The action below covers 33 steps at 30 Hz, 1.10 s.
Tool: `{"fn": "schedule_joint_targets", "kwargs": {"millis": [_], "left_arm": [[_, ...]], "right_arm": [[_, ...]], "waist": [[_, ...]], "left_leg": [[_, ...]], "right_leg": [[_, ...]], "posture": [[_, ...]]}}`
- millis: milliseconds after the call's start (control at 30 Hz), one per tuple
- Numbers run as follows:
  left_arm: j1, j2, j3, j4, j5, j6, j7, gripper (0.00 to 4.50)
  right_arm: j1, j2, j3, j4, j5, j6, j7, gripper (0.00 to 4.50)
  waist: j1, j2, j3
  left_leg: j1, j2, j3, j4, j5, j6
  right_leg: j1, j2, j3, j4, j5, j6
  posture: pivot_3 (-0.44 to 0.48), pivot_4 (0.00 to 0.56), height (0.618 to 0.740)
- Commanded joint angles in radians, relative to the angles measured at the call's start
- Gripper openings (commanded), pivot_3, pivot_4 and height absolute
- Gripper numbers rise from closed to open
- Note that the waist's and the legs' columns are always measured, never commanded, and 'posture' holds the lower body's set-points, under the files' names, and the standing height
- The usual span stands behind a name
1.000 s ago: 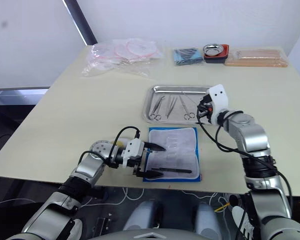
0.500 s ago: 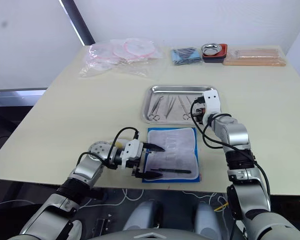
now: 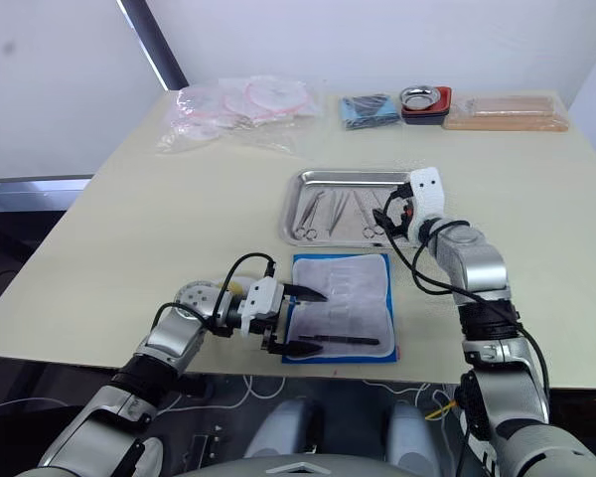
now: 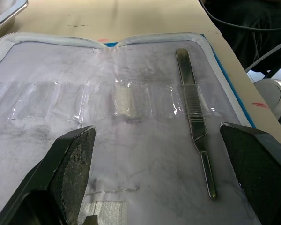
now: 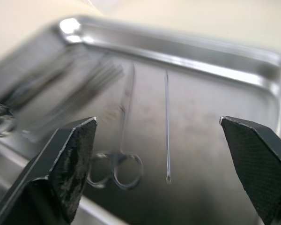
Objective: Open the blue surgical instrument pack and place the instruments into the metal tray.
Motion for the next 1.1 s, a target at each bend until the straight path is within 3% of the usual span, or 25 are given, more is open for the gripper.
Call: {"fn": "schedule_joint_targets", "kwargs": {"millis": [33, 300, 500, 800, 967, 1100], "left_arm": [[0.062, 0.022, -0.065, 0.135, 0.138, 0.070, 0.056, 4.50], [0.049, 0.023, -0.067, 0.148, 0.140, 0.063, 0.046, 4.50], [0.039, 0.031, -0.071, 0.165, 0.141, 0.059, 0.036, 4.50], [0.031, 0.043, -0.079, 0.172, 0.146, 0.048, 0.027, 4.50], [0.025, 0.049, -0.081, 0.178, 0.144, 0.044, 0.021, 4.50], [0.021, 0.048, -0.081, 0.185, 0.145, 0.042, 0.021, 4.50]], "right_arm": [[0.071, -0.010, -0.046, -0.142, 0.094, -0.086, 0.098, 4.33], [0.337, -0.193, -0.020, -0.388, 0.197, -0.184, 0.388, 4.33], [0.513, -0.367, -0.080, -0.483, 0.276, -0.313, 0.647, 4.33], [0.583, -0.592, -0.273, -0.403, 0.440, -0.459, 1.041, 4.33], [0.547, -0.665, -0.287, -0.346, 0.471, -0.437, 1.100, 4.33], [0.558, -0.635, -0.247, -0.361, 0.436, -0.462, 1.064, 4.33]], "waist": [[0.001, -0.001, 0.001], [0.001, -0.002, 0.002], [0.001, -0.002, 0.005], [0.003, -0.003, 0.008], [0.004, -0.003, 0.008], [0.007, -0.004, 0.008]], "left_leg": [[0.000, 0.000, 0.000, 0.000, 0.000, 0.000], [0.000, 0.000, 0.000, -0.001, 0.000, -0.001], [0.000, 0.001, -0.001, -0.002, -0.003, -0.005], [0.001, 0.001, -0.002, -0.010, -0.003, -0.005], [0.002, 0.001, -0.001, -0.012, -0.003, -0.005], [0.002, 0.001, -0.002, -0.013, -0.003, -0.005]], "right_leg": [[0.000, 0.000, 0.000, 0.000, 0.000, 0.000], [0.000, -0.001, -0.001, -0.001, 0.000, 0.000], [0.000, -0.002, -0.002, -0.002, 0.000, 0.000], [0.000, -0.001, -0.004, -0.012, 0.000, 0.000], [0.000, -0.001, -0.005, -0.015, 0.000, 0.000], [0.000, 0.000, -0.007, -0.015, 0.000, 0.000]], "posture": [[0.000, 0.150, 0.740], [0.000, 0.150, 0.740], [0.000, 0.150, 0.740], [0.000, 0.150, 0.740], [0.000, 0.150, 0.740], [0.000, 0.150, 0.740]]}}
